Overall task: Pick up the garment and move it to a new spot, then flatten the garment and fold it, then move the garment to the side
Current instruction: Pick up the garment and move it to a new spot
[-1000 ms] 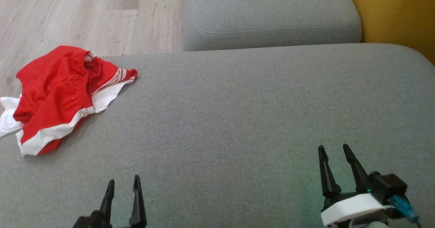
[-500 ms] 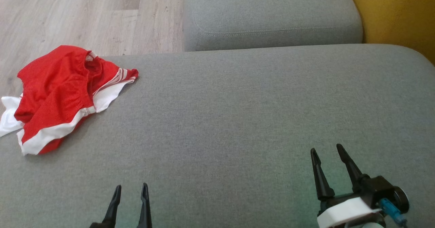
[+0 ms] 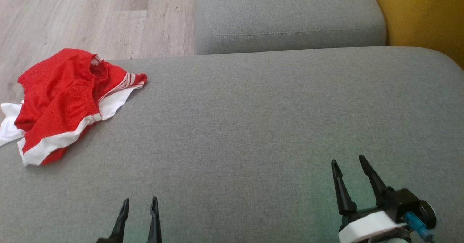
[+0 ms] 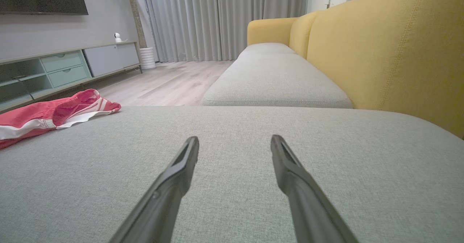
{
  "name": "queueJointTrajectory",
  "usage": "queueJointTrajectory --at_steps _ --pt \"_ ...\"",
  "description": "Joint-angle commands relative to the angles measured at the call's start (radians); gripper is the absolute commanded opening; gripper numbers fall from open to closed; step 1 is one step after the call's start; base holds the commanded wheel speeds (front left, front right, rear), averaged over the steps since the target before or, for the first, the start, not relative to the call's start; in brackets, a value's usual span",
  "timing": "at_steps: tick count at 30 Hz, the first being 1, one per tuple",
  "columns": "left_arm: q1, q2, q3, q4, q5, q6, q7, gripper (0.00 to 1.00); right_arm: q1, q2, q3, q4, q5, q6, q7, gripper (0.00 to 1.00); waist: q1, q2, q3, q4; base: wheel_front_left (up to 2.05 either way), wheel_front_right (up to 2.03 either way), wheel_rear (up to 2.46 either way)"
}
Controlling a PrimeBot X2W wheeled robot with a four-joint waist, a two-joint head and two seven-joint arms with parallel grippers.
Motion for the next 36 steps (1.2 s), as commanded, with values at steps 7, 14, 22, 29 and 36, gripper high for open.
queueJointTrajectory --at_steps 7,14,22,29,36 --pt "-0.030 0.003 0.023 -0.024 -0.002 0.005 -0.012 1.00 -0.015 -0.009 0.021 -0.028 -0.002 0.008 -0.011 1.00 -0.0001 -0.0001 -0.001 0.004 0.00 0.00 0.00" --pt "-0.046 0.005 0.022 -0.024 0.001 0.005 -0.012 1.00 -0.007 -0.009 0.010 -0.037 0.000 0.008 -0.011 1.00 -0.0001 -0.0001 0.002 0.063 0.00 0.00 0.00" --pt "-0.054 0.021 0.039 -0.044 0.004 0.014 -0.012 1.00 -0.015 -0.009 0.018 -0.048 0.011 0.008 -0.011 1.00 -0.0001 -0.0001 0.008 0.230 0.00 0.00 0.00" --pt "-0.051 0.026 0.043 -0.051 0.003 0.015 -0.012 1.00 -0.024 -0.009 0.023 -0.047 0.016 0.008 -0.011 1.00 -0.0001 -0.0001 0.010 0.339 0.00 0.00 0.00" --pt "-0.050 0.031 0.039 -0.053 0.005 0.015 -0.012 1.00 -0.030 -0.009 0.038 -0.045 0.025 0.008 -0.011 1.00 -0.0001 -0.0001 0.009 0.398 0.00 0.00 0.00"
